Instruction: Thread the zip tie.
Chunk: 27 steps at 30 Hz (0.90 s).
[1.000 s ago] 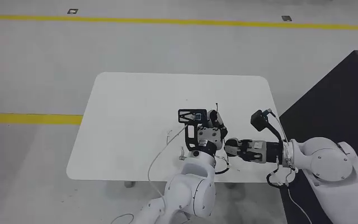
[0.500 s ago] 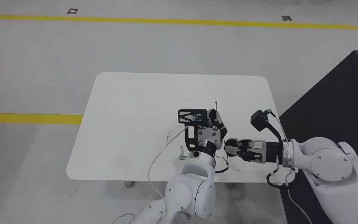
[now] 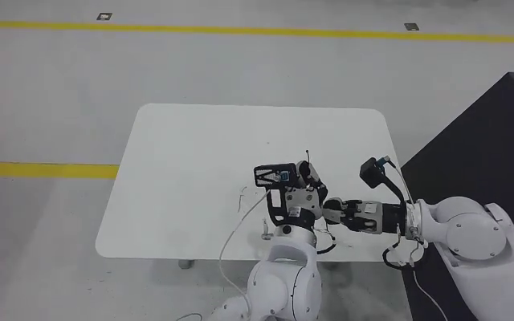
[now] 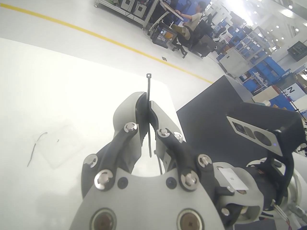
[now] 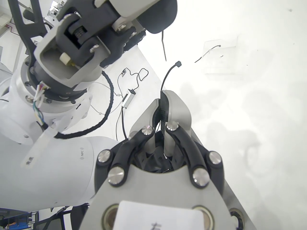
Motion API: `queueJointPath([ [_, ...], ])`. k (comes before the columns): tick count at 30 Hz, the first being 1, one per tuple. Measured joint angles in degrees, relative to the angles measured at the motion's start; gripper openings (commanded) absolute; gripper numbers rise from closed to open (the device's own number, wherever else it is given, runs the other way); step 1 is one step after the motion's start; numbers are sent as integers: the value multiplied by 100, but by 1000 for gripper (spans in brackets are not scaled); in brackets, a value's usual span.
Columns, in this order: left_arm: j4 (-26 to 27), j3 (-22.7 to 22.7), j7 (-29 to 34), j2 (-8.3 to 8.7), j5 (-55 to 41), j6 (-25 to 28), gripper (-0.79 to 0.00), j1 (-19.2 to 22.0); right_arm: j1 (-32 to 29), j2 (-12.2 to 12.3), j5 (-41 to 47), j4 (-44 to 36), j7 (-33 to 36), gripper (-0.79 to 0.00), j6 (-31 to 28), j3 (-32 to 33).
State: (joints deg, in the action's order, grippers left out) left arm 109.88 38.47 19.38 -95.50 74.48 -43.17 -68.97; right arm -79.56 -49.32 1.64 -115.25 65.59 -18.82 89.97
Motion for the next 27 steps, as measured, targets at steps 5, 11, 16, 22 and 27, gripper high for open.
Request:
queueJointPath([
  [5, -143, 41, -12, -68, -7, 47, -785, 37, 0, 0, 0, 0, 0, -785, 0, 0],
  [11, -198, 77, -35, -129, 27, 95, -785, 5, 0, 0, 0, 0, 0, -785, 0, 0],
  [16, -141, 104, -30, -149, 139, 210, -785, -110, 0, 0, 0, 0, 0, -785, 0, 0],
  [22, -23, 156, -25, -161, 267, 370, -785, -255, 0, 0, 0, 0, 0, -785, 0, 0],
  [27, -45, 237, 73, -162, 286, 630, -785, -322, 0, 0, 0, 0, 0, -785, 0, 0],
])
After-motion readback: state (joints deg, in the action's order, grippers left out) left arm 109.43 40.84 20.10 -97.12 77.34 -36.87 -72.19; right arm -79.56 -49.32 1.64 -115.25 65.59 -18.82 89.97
